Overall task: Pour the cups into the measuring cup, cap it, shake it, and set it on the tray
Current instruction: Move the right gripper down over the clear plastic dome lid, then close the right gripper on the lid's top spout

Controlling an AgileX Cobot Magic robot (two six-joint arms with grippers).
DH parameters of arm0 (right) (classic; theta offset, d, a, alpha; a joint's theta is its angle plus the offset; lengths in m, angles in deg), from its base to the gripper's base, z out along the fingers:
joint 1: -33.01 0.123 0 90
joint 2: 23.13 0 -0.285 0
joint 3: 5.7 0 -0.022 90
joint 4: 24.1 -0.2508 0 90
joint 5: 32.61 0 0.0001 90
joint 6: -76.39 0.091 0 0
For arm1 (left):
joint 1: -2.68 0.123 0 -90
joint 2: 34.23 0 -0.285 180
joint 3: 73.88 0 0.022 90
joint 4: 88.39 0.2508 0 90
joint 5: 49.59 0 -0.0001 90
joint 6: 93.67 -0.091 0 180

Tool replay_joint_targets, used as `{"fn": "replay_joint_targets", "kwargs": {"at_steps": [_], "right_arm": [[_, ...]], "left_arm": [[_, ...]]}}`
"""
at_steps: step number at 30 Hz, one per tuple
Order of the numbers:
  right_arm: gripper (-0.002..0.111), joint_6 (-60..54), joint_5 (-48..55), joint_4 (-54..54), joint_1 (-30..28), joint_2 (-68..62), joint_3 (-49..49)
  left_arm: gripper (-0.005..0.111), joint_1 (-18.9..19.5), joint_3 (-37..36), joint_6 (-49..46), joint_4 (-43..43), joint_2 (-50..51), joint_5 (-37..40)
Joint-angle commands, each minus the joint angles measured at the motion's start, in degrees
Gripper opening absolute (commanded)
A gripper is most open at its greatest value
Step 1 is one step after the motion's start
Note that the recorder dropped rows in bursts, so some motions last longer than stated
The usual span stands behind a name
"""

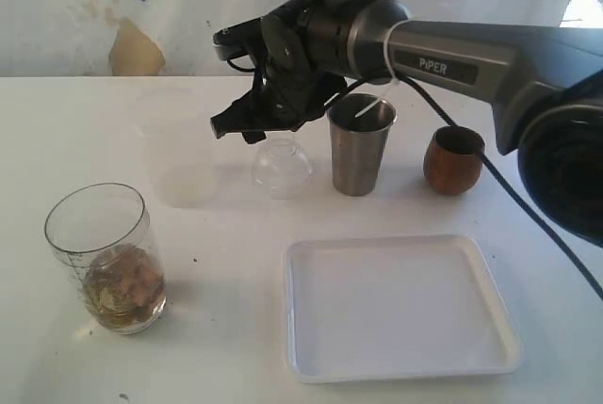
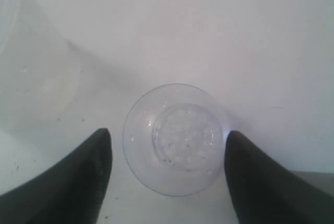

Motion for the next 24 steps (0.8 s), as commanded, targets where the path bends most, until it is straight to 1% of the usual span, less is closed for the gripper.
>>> {"fn": "replay_joint_targets", "kwargs": {"at_steps": [1, 7, 11, 24], "right_arm": [[0.058, 0.4, -0.8, 0.8, -0.2, -0.9, 0.2], [0.058, 0.4, -1.8, 2.2, -0.2, -1.2, 0.2], [0.058, 3.1, -1.1, 6.0, -0.2, -1.3, 0.2], [0.058, 3.2, -1.1, 5.2, -0.6, -2.8, 0.2]], "left_arm": [[0.0, -0.1, -0.3, 0.1, 0.0, -0.2, -0.1], [0.0, -0.1, -0.3, 0.1, 0.0, -0.2, -0.1], [0.0, -0.1, -0.3, 0.1, 0.0, -0.2, -0.1], [0.0, -0.1, -0.3, 0.1, 0.0, -0.2, -0.1]]}}
